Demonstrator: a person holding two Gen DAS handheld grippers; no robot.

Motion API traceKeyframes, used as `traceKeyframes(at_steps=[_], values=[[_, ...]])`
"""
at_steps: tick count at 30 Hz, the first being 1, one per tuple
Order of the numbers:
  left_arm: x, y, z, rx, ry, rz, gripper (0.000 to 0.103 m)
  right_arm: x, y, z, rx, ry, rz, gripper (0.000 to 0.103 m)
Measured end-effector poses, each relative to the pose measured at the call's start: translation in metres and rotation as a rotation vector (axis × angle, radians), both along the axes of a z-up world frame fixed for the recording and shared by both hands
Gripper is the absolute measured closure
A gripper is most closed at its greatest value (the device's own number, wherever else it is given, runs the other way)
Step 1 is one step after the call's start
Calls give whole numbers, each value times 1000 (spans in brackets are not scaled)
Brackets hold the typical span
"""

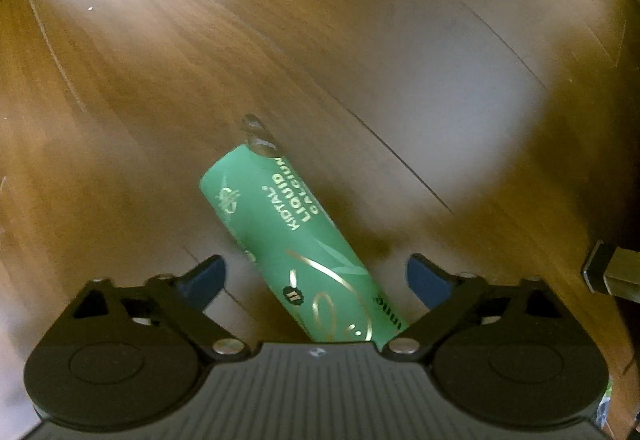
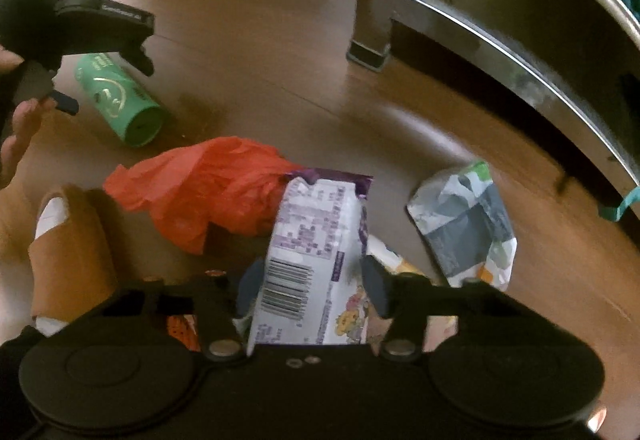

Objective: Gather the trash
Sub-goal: 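Lower the left tool to the green tube while the right tool lowers to the white wrapper, then close the left tool on the green tube while the right tool grasps the white snack wrapper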

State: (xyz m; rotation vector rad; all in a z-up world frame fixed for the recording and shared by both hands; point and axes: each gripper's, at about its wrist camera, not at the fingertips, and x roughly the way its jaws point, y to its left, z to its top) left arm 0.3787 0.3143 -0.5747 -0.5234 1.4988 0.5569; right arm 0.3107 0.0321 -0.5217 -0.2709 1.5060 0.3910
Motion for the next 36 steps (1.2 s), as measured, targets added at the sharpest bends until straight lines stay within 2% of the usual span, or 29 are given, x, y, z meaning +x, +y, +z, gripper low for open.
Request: traceKeyframes(at_steps=[1, 3, 7, 9, 11, 17, 23, 28, 29, 30, 32, 34, 36], values=[[0, -2, 0, -4, 6, -5, 18, 0, 0, 0, 1, -1, -7, 58], [-5, -2, -7, -14, 12, -4, 33, 0, 1, 2, 2, -7, -8, 60], [-12, 0, -11, -17, -12, 7, 39, -3, 4, 8, 14, -15, 7, 62], [-17, -1, -9, -14, -21, -13, 47, -5, 3, 14, 15, -21, 7, 63], [-23, -4, -6, -7, -15, -34, 51, -7, 1, 22, 19, -35, 5, 63], [-41, -9, 22, 14, -55, -95, 52, -17, -8, 64, 52, -95, 4, 65], [-62, -16, 82, 45, -133, -184, 52, -33, -18, 122, 87, -185, 18, 66], [-78, -20, 152, 78, -249, -250, 52, -46, -31, 195, 134, -292, 12, 68], [-80, -21, 171, 86, -283, -264, 52, -49, -34, 211, 146, -316, 10, 70], [-83, -23, 190, 95, -315, -276, 52, -52, -37, 227, 157, -336, 8, 98], [-85, -26, 232, 105, -383, -304, 52, -56, -44, 259, 165, -370, -12, 103], [-91, -32, 275, 123, -461, -339, 52, -64, -52, 286, 191, -410, -11, 103], [-98, -33, 307, 128, -516, -356, 52, -73, -53, 298, 165, -447, 32, 103]])
